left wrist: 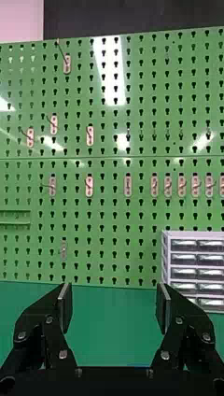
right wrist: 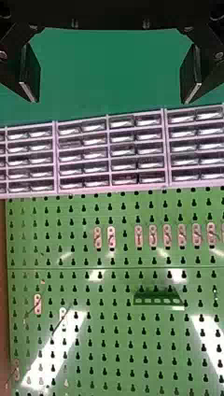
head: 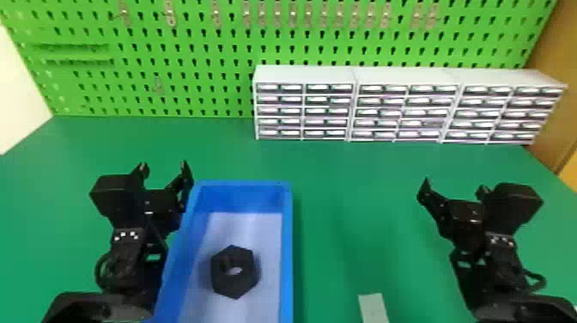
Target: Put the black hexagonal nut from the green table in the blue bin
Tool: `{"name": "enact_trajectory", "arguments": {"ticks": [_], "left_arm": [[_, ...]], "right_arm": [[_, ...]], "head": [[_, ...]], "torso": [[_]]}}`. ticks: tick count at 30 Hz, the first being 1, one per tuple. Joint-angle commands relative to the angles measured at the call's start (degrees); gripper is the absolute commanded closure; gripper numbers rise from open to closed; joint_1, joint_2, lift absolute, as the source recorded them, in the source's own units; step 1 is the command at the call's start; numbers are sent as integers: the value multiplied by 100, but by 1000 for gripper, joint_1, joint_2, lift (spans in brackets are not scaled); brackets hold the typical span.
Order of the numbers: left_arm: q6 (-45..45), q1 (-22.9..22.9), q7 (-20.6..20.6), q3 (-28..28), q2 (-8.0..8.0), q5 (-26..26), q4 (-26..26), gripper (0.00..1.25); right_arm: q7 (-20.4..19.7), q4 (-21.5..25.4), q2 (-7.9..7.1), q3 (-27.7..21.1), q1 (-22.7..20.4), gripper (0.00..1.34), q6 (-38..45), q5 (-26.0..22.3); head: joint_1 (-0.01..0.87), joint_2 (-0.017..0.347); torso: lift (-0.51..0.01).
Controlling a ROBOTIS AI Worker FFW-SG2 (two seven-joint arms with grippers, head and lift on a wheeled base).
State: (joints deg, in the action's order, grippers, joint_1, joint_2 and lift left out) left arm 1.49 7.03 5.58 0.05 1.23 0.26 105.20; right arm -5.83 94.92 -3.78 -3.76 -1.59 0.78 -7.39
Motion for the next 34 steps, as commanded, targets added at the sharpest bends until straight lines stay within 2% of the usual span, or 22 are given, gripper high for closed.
{"name": "enact_trajectory", "arguments": {"ticks": [1,34], "left_arm": [[0,0,5,-5,0,0,0,530],[26,-9,-4,13,18,-9,-9,530]], "right_arm": [[3,0,0,-2,0,165,1,-8],[3,-9,-44,68,44,165,106,-34]], "head": [[657,57],[657,57]], "torso": [[-95],[-95]]}}
